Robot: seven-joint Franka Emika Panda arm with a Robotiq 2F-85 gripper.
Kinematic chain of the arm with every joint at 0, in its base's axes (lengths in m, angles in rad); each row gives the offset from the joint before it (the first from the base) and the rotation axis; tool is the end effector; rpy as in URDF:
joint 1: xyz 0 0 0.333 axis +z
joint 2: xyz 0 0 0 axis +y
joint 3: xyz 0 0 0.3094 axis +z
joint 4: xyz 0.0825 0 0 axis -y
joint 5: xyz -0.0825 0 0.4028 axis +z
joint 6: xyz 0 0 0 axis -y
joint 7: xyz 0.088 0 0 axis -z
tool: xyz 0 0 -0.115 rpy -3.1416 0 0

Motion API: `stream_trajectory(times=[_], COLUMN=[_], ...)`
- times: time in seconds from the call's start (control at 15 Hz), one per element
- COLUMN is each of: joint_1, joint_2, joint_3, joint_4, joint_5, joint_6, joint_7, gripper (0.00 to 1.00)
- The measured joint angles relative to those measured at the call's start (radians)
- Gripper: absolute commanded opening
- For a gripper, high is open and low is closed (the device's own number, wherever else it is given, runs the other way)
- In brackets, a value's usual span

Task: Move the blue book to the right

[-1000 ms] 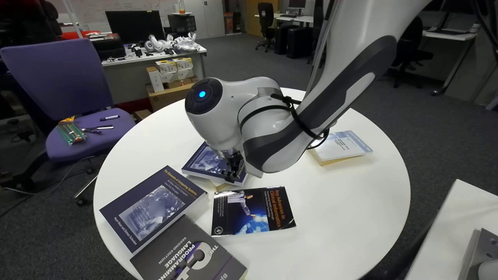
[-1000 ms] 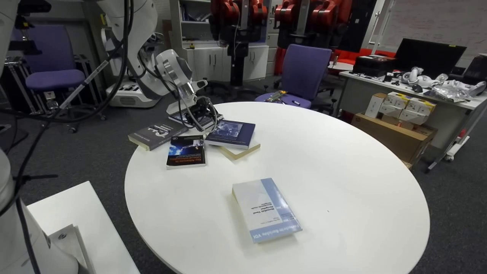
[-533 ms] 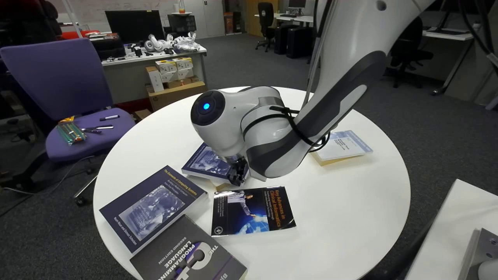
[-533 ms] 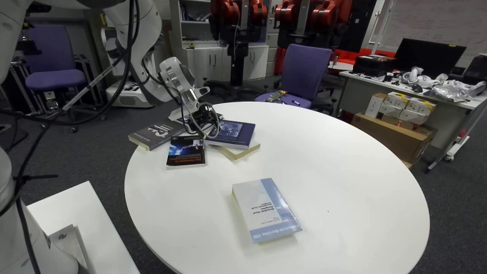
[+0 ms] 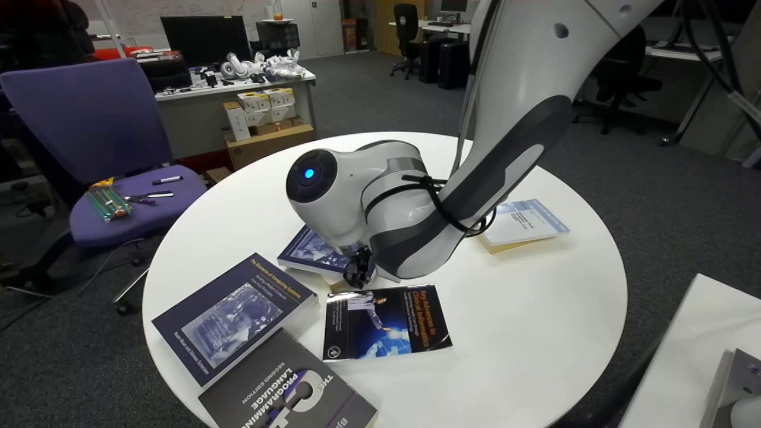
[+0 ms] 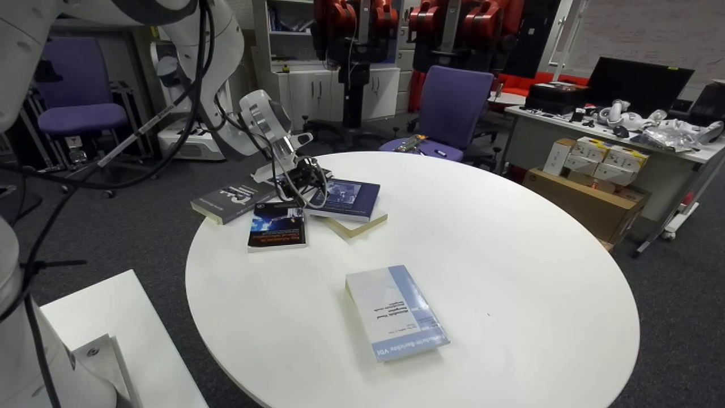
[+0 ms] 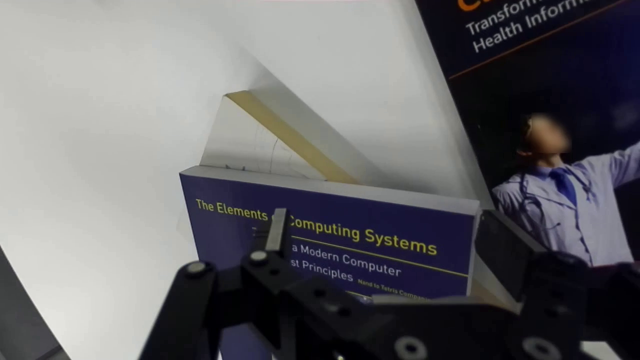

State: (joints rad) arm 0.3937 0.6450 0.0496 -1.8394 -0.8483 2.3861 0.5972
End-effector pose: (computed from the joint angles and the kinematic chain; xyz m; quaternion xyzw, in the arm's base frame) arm 0.5865 0.2654 0.1423 0.9368 0.2378 0.0903 0.2403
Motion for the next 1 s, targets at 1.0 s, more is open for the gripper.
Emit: stream_trajectory(times=[1.0], joint_1=[0.063], joint_2=[0.128], joint_3=[-0.045], joint_4=[0.136], joint_5=[-0.002], joint_6=[-0.004], joint_7=[0.000], gripper=[1.00])
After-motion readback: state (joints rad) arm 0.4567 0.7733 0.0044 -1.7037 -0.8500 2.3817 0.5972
